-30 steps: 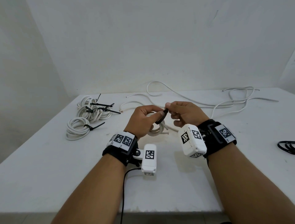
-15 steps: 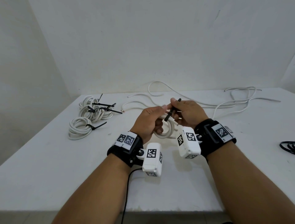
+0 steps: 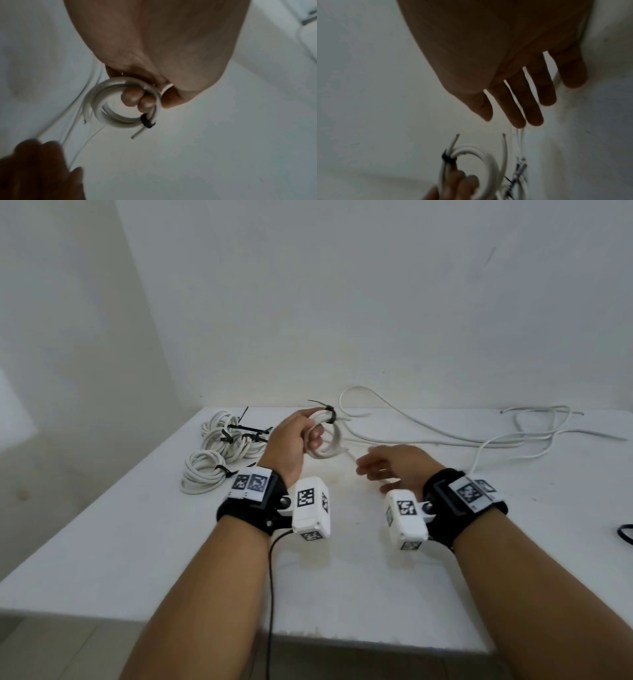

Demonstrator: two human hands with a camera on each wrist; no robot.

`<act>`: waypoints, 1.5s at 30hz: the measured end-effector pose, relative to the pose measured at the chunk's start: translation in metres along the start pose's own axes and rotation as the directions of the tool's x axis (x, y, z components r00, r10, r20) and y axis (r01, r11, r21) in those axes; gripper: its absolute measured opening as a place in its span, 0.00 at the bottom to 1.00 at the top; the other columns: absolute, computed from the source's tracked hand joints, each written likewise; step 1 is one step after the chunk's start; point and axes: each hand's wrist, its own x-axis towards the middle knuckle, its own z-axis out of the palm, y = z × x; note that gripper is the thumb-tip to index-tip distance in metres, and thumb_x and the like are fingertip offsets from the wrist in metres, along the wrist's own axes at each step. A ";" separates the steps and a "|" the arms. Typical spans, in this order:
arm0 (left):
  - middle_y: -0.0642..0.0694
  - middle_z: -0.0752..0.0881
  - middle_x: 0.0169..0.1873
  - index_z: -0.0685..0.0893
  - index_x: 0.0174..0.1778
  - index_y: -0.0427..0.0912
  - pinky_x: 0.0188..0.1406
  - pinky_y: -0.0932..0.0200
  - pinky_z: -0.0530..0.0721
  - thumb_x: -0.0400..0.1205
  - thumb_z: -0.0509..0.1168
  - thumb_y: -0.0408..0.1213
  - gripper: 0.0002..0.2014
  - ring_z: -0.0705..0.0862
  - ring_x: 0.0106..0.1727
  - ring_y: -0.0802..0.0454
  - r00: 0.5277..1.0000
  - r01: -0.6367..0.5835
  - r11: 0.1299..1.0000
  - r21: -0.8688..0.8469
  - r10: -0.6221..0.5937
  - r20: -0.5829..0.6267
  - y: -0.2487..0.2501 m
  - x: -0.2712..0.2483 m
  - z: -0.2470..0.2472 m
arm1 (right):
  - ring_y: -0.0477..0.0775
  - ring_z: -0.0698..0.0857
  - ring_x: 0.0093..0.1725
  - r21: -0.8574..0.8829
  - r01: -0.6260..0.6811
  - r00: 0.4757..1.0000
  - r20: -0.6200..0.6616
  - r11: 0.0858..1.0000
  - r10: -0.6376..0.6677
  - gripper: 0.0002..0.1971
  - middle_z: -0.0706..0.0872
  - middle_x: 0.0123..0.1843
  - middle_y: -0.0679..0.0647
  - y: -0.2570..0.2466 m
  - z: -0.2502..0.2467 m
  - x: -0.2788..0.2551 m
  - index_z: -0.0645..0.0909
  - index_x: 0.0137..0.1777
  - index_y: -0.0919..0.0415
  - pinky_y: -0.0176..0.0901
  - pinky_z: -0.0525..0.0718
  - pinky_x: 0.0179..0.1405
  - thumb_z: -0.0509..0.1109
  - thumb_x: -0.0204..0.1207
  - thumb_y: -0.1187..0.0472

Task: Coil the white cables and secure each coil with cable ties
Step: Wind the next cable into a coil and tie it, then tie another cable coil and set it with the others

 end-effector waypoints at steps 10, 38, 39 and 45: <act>0.64 0.84 0.49 0.78 0.56 0.60 0.61 0.57 0.73 0.81 0.64 0.43 0.09 0.81 0.51 0.54 0.995 -0.075 0.146 0.987 0.081 0.063 0.055 -0.032 -0.119 | 0.58 0.80 0.55 -0.890 0.093 0.984 0.150 0.445 0.094 0.24 0.82 0.49 0.52 -0.012 0.067 0.003 0.76 0.38 0.55 0.48 0.75 0.54 0.61 0.79 0.34; 0.50 0.87 0.43 0.88 0.43 0.51 0.44 0.59 0.78 0.77 0.73 0.42 0.02 0.84 0.45 0.51 0.999 -0.054 -0.009 0.998 0.006 0.054 0.086 -0.012 -0.141 | 0.61 0.32 0.86 -0.915 0.061 0.986 0.118 0.398 0.120 0.61 0.32 0.88 0.52 0.018 0.063 -0.008 0.38 0.86 0.39 0.69 0.44 0.84 0.67 0.59 0.19; 0.50 0.88 0.41 0.88 0.42 0.50 0.44 0.58 0.80 0.78 0.72 0.42 0.02 0.85 0.44 0.51 0.996 -0.082 0.038 0.996 0.049 0.080 0.088 -0.012 -0.128 | 0.60 0.32 0.86 -0.917 0.063 0.985 0.120 0.395 0.121 0.61 0.32 0.88 0.52 0.018 0.063 -0.008 0.38 0.86 0.39 0.69 0.43 0.84 0.67 0.60 0.19; 0.55 0.88 0.37 0.88 0.43 0.52 0.40 0.66 0.79 0.80 0.69 0.44 0.03 0.86 0.40 0.56 0.961 -0.267 0.082 0.960 -0.044 0.272 0.060 0.017 -0.039 | 0.57 0.32 0.87 -0.920 0.103 0.978 0.162 0.378 0.128 0.59 0.32 0.88 0.50 0.015 0.055 -0.017 0.37 0.86 0.39 0.66 0.43 0.83 0.68 0.64 0.22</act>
